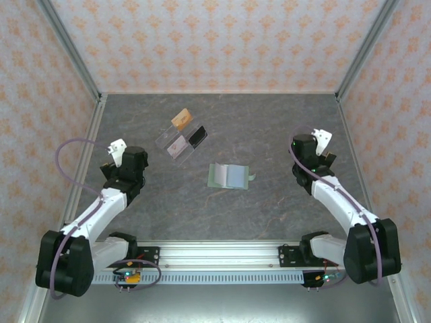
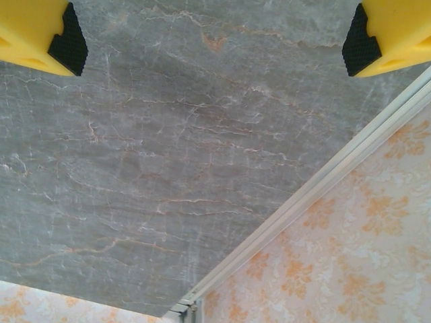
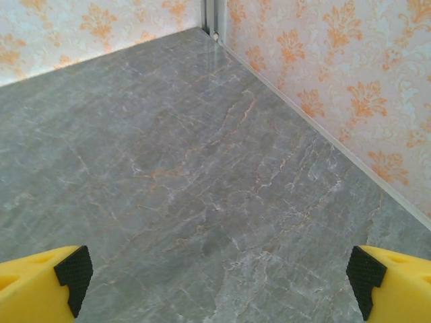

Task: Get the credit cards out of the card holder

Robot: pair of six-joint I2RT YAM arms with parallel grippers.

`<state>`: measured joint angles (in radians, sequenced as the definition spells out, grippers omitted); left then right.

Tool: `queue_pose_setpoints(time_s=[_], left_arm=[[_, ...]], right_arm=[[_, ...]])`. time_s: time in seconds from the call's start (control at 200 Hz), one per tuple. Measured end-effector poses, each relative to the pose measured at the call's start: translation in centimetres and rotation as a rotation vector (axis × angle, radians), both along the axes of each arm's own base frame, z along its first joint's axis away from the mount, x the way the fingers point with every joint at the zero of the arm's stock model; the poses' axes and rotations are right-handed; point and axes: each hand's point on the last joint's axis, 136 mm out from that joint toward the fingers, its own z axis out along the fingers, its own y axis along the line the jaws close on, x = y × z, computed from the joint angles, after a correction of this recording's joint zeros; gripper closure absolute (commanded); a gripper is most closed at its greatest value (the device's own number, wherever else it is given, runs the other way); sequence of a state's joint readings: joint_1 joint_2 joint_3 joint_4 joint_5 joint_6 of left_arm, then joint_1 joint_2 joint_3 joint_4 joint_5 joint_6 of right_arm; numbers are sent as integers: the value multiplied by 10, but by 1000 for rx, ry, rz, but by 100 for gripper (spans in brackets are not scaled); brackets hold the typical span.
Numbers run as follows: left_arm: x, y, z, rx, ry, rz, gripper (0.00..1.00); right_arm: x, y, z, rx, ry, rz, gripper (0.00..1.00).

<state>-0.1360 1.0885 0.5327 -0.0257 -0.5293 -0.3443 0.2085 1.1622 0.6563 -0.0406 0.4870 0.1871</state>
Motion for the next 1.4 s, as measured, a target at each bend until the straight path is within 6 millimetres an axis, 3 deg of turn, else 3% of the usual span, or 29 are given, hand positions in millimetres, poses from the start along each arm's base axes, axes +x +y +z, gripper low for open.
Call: queue_pose_setpoints(time_s=[0.16,0.42,0.671,1.061,1.396], left_arm=[[20,1,-7,14,-20,-62,0],[40,-8,-46,19,-5,-193,0],[60,-24,-39,21,-100,-320,0],[66,-29,-56,22,-88,-348,0],[65,-28,-54,49,-85,-319,0]], right_arm=[[1,-6,-21,-86,12,5,0],[13,-14,-46,-98,-11,42,0],[21,-9,-58,-50,-81,136,0],[37,4,-84,4,-90,238,1],[42,5,-81,6,-95,242,1]])
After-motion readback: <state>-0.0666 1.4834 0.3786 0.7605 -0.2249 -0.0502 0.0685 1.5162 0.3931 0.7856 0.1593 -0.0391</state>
